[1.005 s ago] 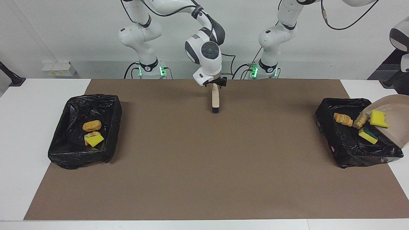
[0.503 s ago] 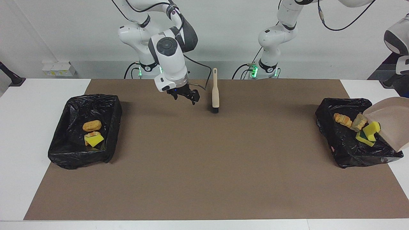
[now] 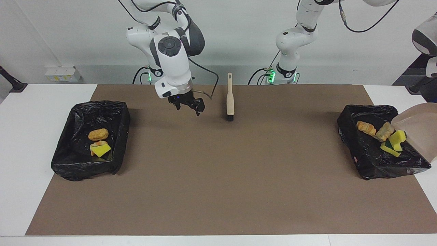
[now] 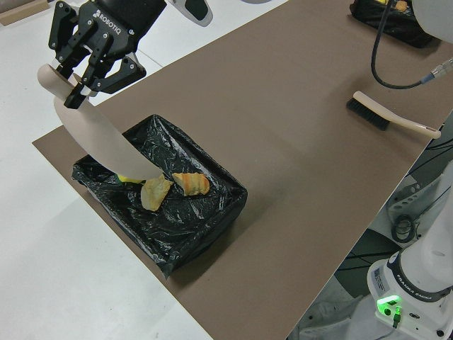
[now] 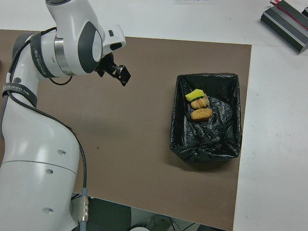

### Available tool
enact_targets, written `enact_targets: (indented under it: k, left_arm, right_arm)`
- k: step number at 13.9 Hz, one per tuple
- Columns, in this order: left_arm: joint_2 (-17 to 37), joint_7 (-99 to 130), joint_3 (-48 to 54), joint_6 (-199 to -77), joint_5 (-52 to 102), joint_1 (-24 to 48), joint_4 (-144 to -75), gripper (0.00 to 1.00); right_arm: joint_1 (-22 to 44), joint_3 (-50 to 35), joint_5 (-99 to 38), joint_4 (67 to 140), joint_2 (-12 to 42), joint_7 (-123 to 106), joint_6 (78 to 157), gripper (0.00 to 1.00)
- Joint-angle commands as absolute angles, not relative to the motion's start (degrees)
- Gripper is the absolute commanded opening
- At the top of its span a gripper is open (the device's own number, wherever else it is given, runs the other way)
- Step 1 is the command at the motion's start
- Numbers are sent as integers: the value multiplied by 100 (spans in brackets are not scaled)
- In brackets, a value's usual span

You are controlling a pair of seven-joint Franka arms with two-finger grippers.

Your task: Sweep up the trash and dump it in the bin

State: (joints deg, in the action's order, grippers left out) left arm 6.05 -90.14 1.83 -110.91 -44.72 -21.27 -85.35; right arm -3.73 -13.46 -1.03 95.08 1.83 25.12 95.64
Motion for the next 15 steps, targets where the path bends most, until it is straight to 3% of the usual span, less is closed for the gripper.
enact_targets:
  k: [1, 3, 7, 10, 15]
  left_arm:
    - [458, -9062, 438, -10189, -3791, -2013, -8262, 0]
    - [203, -8503, 640, -9811, -3491, -1960, -8270, 0]
    - [-35, -5151, 1387, -8747, -1938, -1934, -8551, 0]
    - [-184, -3090, 1870, -8771, -715, -1881, -8884, 0]
    - [-97, 635, 2136, -9771, -405, -364, -9640, 0]
  right_arm:
    - [-545, -1327, 270, 8738, 255, 2067, 8730, 100]
    - [-554, -1257, 509, 8299, 299, 1715, 8430, 100]
    - [-528, -1116, 352, 8306, 237, 1696, 8411, 100]
    - [-527, -1090, 352, 8323, 202, 1714, 8411, 100]
    - [-510, -1107, 281, 8315, 202, 1740, 8402, 100]
